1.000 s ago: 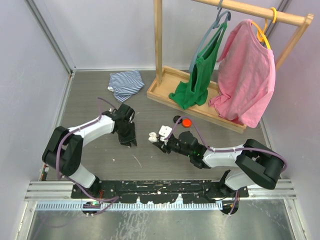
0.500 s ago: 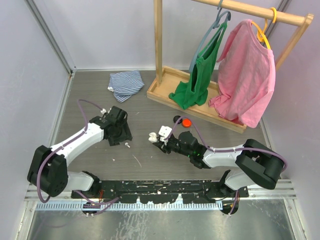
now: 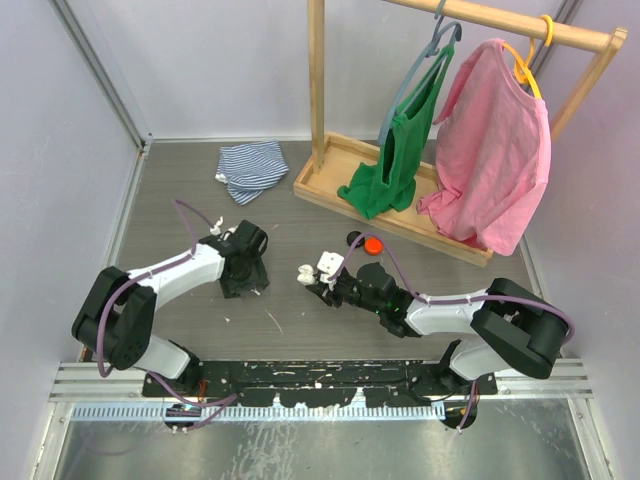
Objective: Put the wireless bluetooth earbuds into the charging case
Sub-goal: Pick up the earbud from the center of the board.
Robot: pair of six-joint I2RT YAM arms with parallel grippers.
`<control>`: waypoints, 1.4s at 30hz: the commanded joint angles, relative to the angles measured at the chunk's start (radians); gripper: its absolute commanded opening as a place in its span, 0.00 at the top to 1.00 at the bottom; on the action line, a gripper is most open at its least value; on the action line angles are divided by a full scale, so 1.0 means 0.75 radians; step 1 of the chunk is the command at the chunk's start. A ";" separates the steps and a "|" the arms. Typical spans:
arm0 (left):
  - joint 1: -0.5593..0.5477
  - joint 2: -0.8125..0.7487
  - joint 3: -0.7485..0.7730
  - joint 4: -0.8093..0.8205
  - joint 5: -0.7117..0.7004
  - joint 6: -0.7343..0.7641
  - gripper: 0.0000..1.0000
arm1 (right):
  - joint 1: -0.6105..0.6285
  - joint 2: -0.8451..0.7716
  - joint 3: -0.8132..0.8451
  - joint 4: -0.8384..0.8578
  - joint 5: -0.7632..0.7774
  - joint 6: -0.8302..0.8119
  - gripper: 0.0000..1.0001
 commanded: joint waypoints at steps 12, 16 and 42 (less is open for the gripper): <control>-0.033 -0.049 -0.013 -0.061 -0.091 0.016 0.50 | 0.011 0.000 0.050 0.056 0.018 -0.012 0.99; -0.033 -0.060 -0.013 -0.078 -0.086 0.023 0.51 | 0.011 0.000 0.052 0.055 0.019 -0.012 0.99; -0.031 0.134 0.142 0.017 -0.069 0.048 0.65 | 0.012 -0.005 0.052 0.049 0.022 -0.016 0.99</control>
